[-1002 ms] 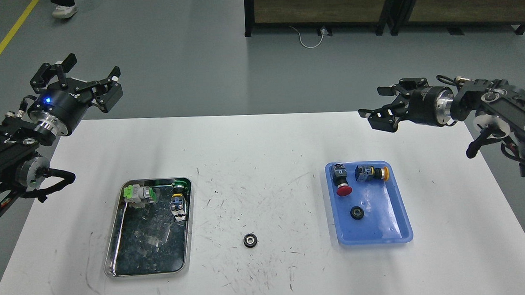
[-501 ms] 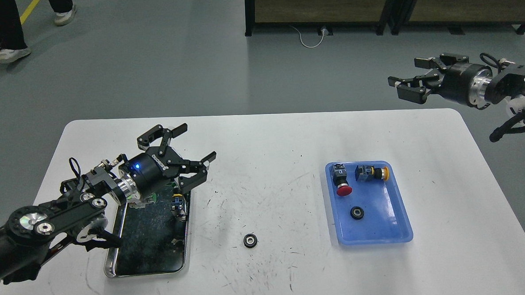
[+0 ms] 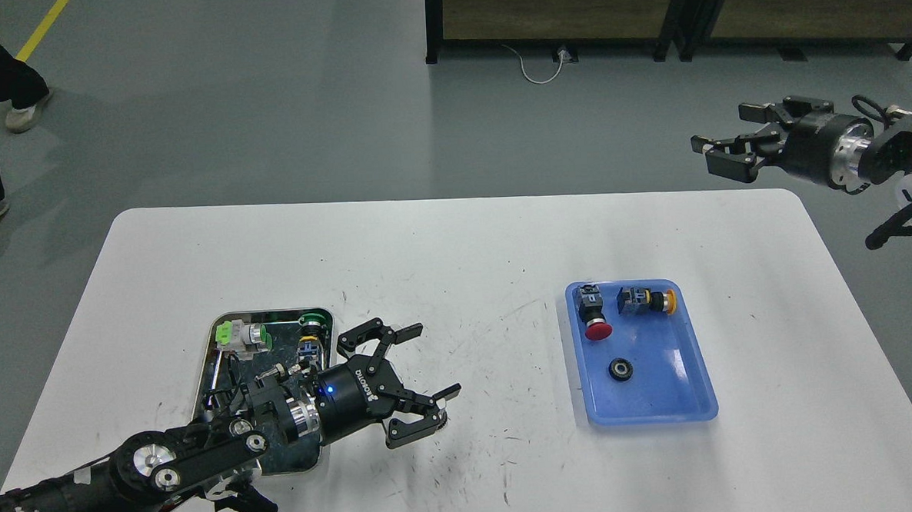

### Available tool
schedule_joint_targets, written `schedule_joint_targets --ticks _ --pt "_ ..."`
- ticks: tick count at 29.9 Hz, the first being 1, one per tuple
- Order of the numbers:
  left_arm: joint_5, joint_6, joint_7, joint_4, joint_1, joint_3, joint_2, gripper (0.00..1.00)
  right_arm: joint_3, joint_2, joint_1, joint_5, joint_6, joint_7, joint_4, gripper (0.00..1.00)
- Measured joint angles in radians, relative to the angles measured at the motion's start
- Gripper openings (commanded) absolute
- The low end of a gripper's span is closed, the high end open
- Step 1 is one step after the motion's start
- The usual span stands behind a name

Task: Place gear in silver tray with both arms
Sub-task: 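Reach the left gripper down to the black gear on the table, then close the left gripper around the black gear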

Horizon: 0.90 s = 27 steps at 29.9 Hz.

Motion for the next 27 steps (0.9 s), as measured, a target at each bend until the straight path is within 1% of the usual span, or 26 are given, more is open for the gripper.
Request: schedule_joint_targets --ticks 6,12,16,21,23,27 --pt "0.008 0.005 0.000 0.014 0.015 0.049 -0.003 0.99 -0.005 0.000 -0.001 -0.001 0.000 -0.002 -0.001 0.89" --pt "0.011 0.014 0.000 0.044 0.025 0.062 -0.004 0.98 -0.010 0.000 -0.002 -0.002 0.000 -0.003 -0.001 0.89" --pt "0.006 0.027 0.000 0.082 0.034 0.065 -0.027 0.97 -0.011 0.000 -0.005 -0.004 0.000 -0.004 -0.001 0.89" --pt "-0.002 0.033 0.000 0.144 0.051 0.066 -0.068 0.93 -0.013 0.001 -0.006 -0.007 0.000 -0.005 0.000 0.89" --pt "-0.003 0.034 0.000 0.153 0.055 0.066 -0.078 0.92 -0.017 0.001 -0.006 -0.007 0.000 -0.005 0.000 0.89" --pt "-0.004 0.034 0.000 0.160 0.057 0.066 -0.085 0.86 -0.019 0.002 -0.006 -0.009 0.000 -0.004 -0.001 0.89"
